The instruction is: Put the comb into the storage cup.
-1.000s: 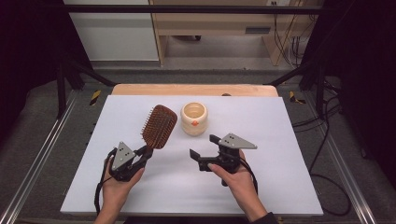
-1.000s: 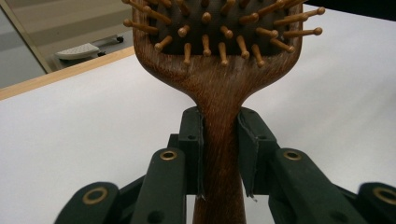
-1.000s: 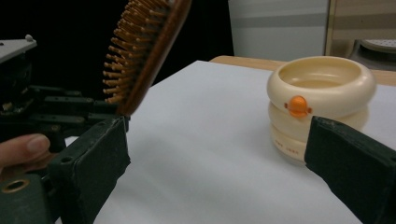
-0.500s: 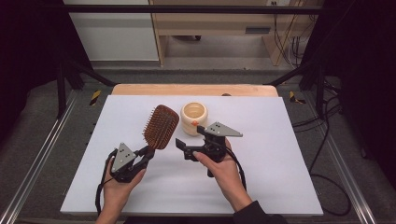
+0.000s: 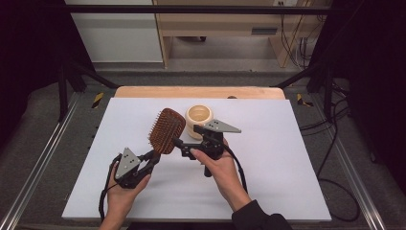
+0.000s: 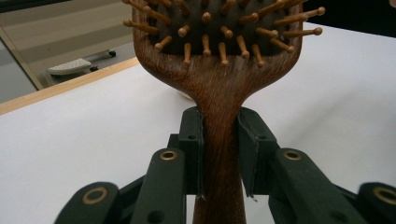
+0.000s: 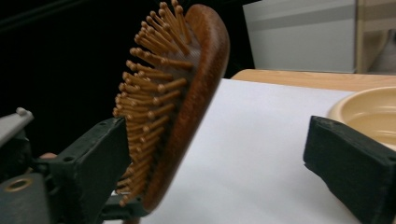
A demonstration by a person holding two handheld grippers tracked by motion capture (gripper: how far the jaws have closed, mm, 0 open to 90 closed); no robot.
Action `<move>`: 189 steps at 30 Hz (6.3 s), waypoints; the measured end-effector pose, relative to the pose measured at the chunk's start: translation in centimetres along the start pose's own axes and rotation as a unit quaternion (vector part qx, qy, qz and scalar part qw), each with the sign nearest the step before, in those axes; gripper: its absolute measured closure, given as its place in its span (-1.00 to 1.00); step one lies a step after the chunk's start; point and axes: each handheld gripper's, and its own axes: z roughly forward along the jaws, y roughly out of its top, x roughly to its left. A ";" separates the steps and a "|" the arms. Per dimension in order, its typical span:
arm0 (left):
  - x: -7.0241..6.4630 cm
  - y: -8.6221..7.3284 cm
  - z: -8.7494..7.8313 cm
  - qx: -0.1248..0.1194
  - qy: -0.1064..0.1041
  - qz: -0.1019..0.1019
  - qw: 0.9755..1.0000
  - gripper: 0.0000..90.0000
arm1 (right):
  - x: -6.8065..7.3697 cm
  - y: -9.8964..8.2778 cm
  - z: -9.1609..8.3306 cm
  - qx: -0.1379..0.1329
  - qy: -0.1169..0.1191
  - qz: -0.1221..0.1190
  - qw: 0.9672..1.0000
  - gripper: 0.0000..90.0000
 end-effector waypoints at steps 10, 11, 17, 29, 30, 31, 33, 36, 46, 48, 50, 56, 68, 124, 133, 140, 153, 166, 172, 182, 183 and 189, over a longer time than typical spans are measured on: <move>0.1 -0.2 0.2 0.000 0.000 -0.002 1.000 0.62 | 1.1 0.3 1.3 0.005 0.030 0.009 1.000 -0.71; -0.1 -0.2 0.2 -0.001 -0.001 0.001 1.000 0.62 | 1.1 0.4 1.5 0.005 0.031 0.011 0.999 -0.70; -0.5 -0.1 0.3 -0.005 -0.007 0.008 1.000 0.62 | 1.8 0.8 2.1 -0.002 0.048 0.019 0.999 -0.51; 0.0 -0.4 0.2 -0.016 -0.014 -0.003 1.000 0.62 | 1.4 0.8 2.8 -0.017 0.067 0.056 0.996 -0.05; 0.0 -0.5 0.2 -0.016 -0.013 -0.003 1.000 0.62 | 1.4 0.8 2.9 -0.020 0.072 0.059 0.995 -0.02; 0.0 -0.5 0.2 -0.016 -0.013 -0.002 1.000 0.62 | 1.4 0.8 2.9 -0.021 0.074 0.063 0.995 0.01; 0.0 -0.5 0.2 -0.016 -0.012 -0.005 1.000 0.61 | 1.5 0.9 2.9 -0.021 0.078 0.067 0.995 0.08; 0.0 -0.6 0.3 -0.019 -0.009 -0.009 1.000 0.61 | 1.7 1.0 2.9 -0.020 0.078 0.061 0.995 0.13; 0.7 -0.8 -0.1 -0.043 0.002 -0.046 0.998 -0.04 | 1.4 2.7 2.0 -0.037 0.045 0.033 0.998 0.16; 0.9 -0.8 -0.3 -0.048 0.009 -0.052 0.997 -0.20 | 1.1 3.0 1.9 -0.042 0.038 0.033 0.998 0.16; 1.6 -0.8 -0.8 -0.060 0.028 -0.066 0.996 -0.32 | 0.3 3.6 1.4 -0.049 0.023 0.030 0.998 0.16; 3.0 -0.9 -2.5 -0.084 0.055 -0.090 0.991 -0.55 | -0.9 4.8 0.7 -0.061 0.001 0.035 0.998 0.16; 4.7 -2.9 -5.3 -0.093 0.107 -0.106 0.984 -0.92 | -2.9 8.3 0.8 -0.086 -0.019 0.054 0.995 0.16; 5.5 -3.7 -4.7 -0.088 0.124 -0.108 0.982 -0.94 | -7.5 15.2 0.1 -0.144 -0.090 0.076 0.983 0.15; 5.4 -3.7 -4.7 -0.089 0.123 -0.105 0.983 -0.95 | -7.8 15.6 -0.9 -0.149 -0.100 0.067 0.981 0.14; 5.5 -3.7 -4.7 -0.090 0.122 -0.104 0.983 -0.95 | -8.1 15.6 -1.2 -0.148 -0.105 0.064 0.981 0.14; 5.4 -3.7 -4.7 -0.090 0.121 -0.099 0.984 -0.95 | -8.5 15.6 -1.7 -0.146 -0.114 0.056 0.981 0.14; 5.5 -3.7 -4.8 -0.092 0.121 -0.093 0.984 -0.95 | -8.7 15.3 -1.6 -0.138 -0.126 0.046 0.981 0.14; 5.5 -3.7 -4.8 -0.092 0.121 -0.093 0.984 -0.95 | -8.8 15.1 -1.6 -0.136 -0.128 0.042 0.982 0.14; 5.5 -3.7 -4.8 -0.093 0.120 -0.092 0.984 -0.95 | -9.1 14.9 -1.7 -0.128 -0.143 0.031 0.981 0.14; 5.5 -3.7 -4.8 -0.093 0.120 -0.092 0.984 -0.95 | -9.1 14.8 -1.7 -0.127 -0.143 0.030 0.981 0.14; 5.5 -3.7 -4.8 -0.093 0.119 -0.090 0.984 -0.95 | -9.2 14.7 -1.4 -0.120 -0.148 0.020 0.981 0.14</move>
